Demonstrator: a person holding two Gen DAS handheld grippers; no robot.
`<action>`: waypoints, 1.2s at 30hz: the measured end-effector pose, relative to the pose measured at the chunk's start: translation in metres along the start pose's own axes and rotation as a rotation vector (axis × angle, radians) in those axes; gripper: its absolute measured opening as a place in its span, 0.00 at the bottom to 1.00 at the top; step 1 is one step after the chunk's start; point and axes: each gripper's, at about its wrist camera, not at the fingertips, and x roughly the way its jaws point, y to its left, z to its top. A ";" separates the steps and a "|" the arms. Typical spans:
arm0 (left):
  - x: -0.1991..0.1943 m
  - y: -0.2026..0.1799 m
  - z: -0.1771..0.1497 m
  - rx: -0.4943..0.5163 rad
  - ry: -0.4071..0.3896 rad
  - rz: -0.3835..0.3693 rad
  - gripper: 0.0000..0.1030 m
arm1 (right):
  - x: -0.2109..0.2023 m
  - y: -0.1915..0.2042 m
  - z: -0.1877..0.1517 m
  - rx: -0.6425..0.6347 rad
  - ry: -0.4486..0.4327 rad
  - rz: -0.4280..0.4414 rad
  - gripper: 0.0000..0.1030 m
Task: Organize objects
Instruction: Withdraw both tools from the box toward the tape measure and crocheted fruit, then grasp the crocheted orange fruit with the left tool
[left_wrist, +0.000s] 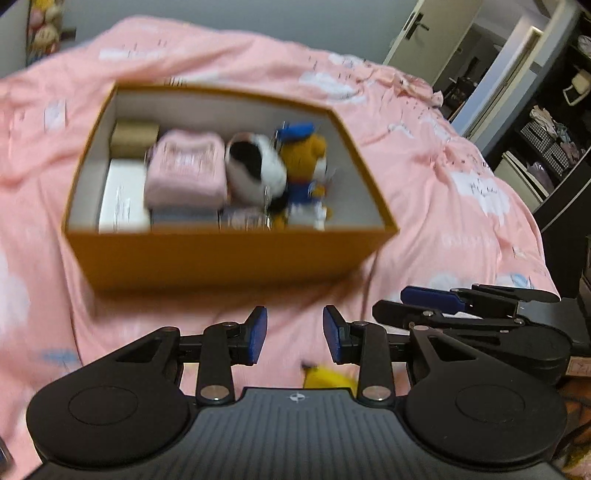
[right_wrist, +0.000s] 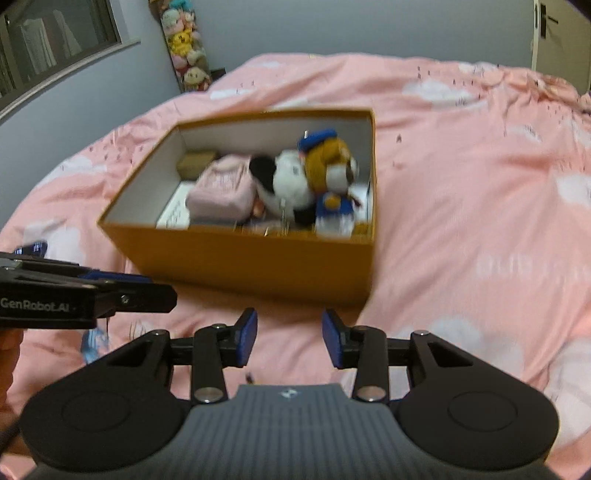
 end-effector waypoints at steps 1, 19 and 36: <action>0.001 0.001 -0.006 -0.002 0.013 0.004 0.38 | 0.000 0.000 -0.006 0.006 0.012 -0.002 0.40; 0.022 0.019 -0.059 -0.092 0.204 -0.025 0.38 | 0.013 -0.013 -0.061 0.108 0.198 -0.025 0.45; 0.054 -0.017 -0.069 0.051 0.341 -0.178 0.39 | 0.013 -0.024 -0.072 0.177 0.232 -0.002 0.39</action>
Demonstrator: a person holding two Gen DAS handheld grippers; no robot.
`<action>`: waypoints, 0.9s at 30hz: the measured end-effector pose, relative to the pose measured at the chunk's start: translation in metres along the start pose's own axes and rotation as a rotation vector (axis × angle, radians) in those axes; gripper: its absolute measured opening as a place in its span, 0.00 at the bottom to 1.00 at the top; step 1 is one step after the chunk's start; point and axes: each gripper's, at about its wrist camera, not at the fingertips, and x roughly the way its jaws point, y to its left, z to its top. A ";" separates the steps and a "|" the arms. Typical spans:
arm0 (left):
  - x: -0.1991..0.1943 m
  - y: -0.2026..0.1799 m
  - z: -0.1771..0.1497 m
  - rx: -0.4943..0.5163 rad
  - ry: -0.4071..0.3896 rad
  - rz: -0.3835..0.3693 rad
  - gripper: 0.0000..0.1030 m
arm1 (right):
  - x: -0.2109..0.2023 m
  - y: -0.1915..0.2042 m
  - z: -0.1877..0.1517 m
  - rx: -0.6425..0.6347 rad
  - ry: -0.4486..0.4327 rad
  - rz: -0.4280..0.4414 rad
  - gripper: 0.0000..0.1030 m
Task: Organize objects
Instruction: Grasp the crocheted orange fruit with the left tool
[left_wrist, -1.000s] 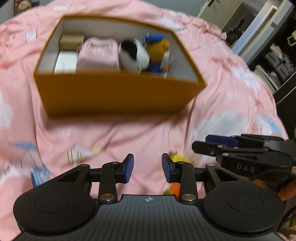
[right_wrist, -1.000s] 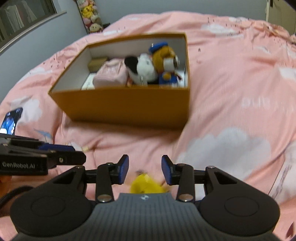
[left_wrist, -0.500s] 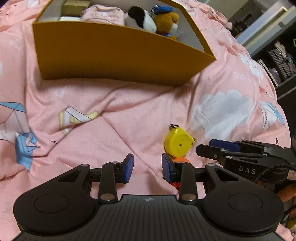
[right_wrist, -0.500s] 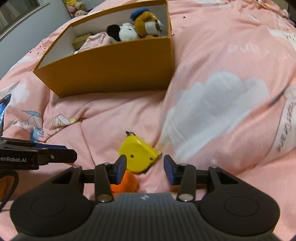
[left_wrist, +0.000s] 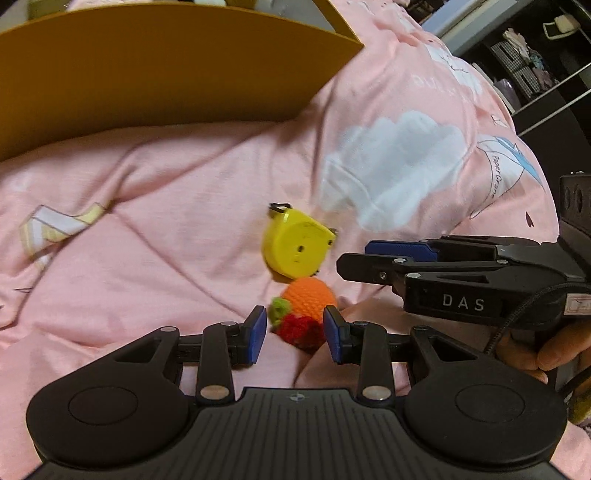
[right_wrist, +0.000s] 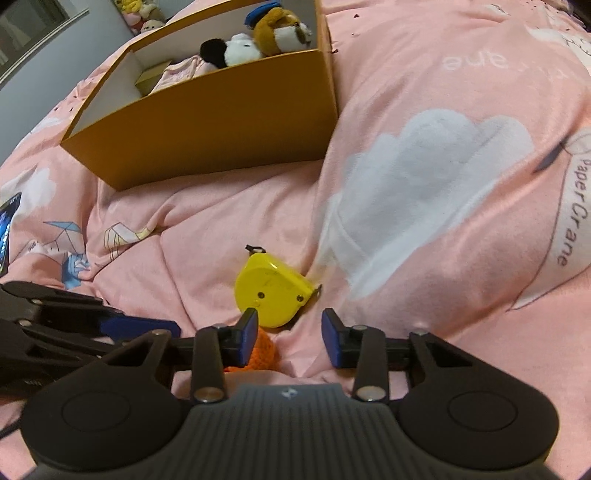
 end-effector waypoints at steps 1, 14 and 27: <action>0.004 -0.002 0.001 0.004 0.007 -0.002 0.41 | -0.001 0.000 0.000 0.003 -0.003 -0.002 0.38; 0.045 -0.008 0.008 0.006 0.084 0.011 0.51 | -0.003 -0.005 -0.002 0.024 -0.017 -0.006 0.38; 0.019 -0.008 -0.001 0.008 0.010 0.067 0.47 | -0.004 -0.003 -0.001 0.009 -0.020 0.001 0.38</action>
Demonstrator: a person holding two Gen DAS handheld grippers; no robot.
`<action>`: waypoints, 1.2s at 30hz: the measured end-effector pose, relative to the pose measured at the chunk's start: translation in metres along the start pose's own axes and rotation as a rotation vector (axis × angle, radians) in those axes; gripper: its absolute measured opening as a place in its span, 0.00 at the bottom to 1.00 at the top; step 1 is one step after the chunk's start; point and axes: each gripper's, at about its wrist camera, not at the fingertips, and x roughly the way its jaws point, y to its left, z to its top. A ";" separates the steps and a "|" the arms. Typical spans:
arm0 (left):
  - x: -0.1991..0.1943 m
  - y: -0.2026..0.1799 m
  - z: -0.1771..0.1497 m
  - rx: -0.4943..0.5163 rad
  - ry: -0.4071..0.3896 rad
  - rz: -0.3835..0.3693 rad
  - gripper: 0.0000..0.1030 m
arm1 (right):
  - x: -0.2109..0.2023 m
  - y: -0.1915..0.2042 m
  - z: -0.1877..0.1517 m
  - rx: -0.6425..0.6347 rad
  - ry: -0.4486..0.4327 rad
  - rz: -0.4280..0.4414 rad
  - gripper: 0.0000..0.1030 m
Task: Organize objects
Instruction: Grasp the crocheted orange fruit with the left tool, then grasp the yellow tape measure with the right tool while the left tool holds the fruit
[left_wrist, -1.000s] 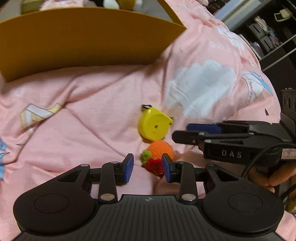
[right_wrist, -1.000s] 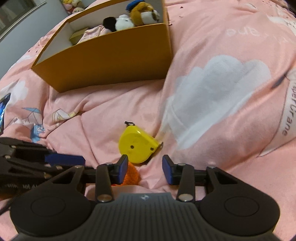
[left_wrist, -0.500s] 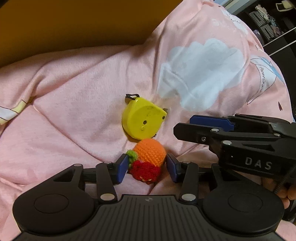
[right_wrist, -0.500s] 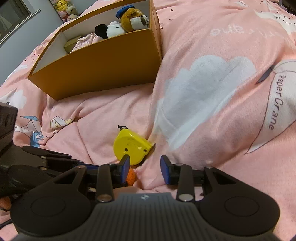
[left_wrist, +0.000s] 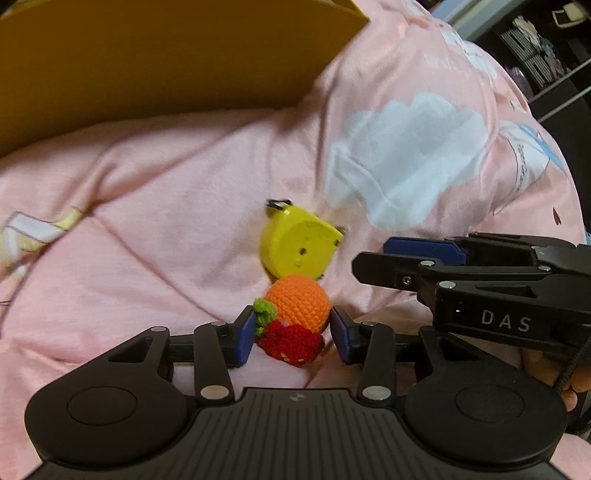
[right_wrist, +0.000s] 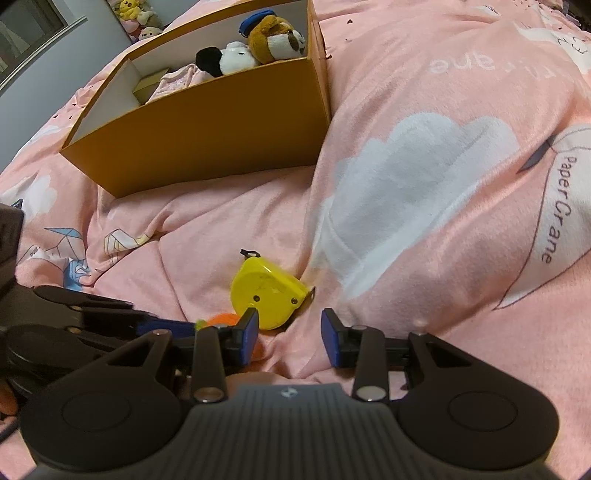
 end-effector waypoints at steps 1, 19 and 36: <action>-0.004 0.002 0.000 0.000 -0.012 0.008 0.47 | 0.000 0.001 0.000 -0.004 -0.002 0.000 0.38; -0.047 0.048 0.013 -0.129 -0.164 0.238 0.47 | 0.032 0.059 0.009 -0.481 0.018 -0.082 0.48; -0.041 0.053 0.011 -0.138 -0.170 0.241 0.48 | 0.056 0.059 0.008 -0.545 0.059 -0.089 0.54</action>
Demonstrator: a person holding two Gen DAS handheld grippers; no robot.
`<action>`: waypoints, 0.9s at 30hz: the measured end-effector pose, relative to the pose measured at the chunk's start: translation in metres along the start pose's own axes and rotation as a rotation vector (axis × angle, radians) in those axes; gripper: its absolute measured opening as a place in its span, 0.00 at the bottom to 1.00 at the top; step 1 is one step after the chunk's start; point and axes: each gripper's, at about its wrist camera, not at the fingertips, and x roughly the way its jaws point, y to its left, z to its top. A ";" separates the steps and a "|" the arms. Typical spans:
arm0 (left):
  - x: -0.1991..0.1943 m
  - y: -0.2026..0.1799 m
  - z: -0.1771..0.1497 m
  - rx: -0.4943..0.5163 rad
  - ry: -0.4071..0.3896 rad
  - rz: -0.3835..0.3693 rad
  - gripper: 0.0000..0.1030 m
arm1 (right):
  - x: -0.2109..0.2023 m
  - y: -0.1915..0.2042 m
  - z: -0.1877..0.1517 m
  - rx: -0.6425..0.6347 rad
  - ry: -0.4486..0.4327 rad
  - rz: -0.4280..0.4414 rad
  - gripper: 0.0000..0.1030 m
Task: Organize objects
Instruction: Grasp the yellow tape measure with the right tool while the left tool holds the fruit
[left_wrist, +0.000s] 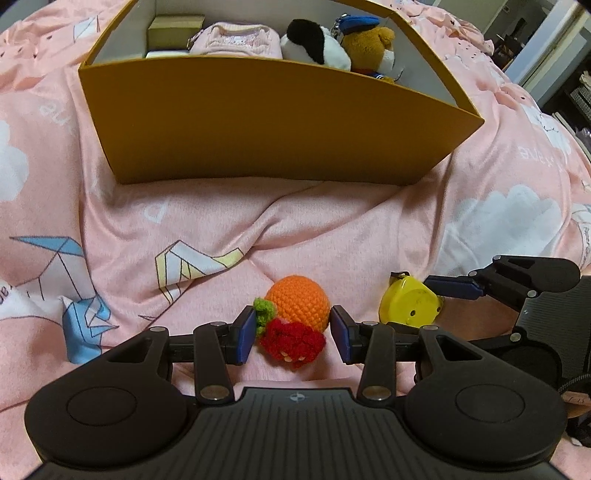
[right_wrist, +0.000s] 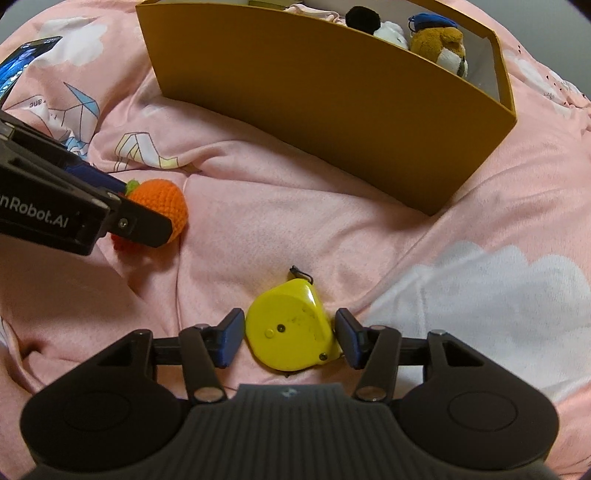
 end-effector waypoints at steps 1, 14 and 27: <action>-0.001 -0.001 0.000 0.006 -0.007 0.003 0.48 | 0.000 0.000 0.000 0.002 0.000 0.000 0.54; -0.022 -0.006 0.006 0.056 -0.137 0.015 0.48 | -0.024 -0.005 0.003 0.033 -0.069 0.006 0.53; -0.053 -0.015 0.041 0.086 -0.241 -0.004 0.48 | -0.071 -0.021 0.040 -0.045 -0.172 -0.012 0.08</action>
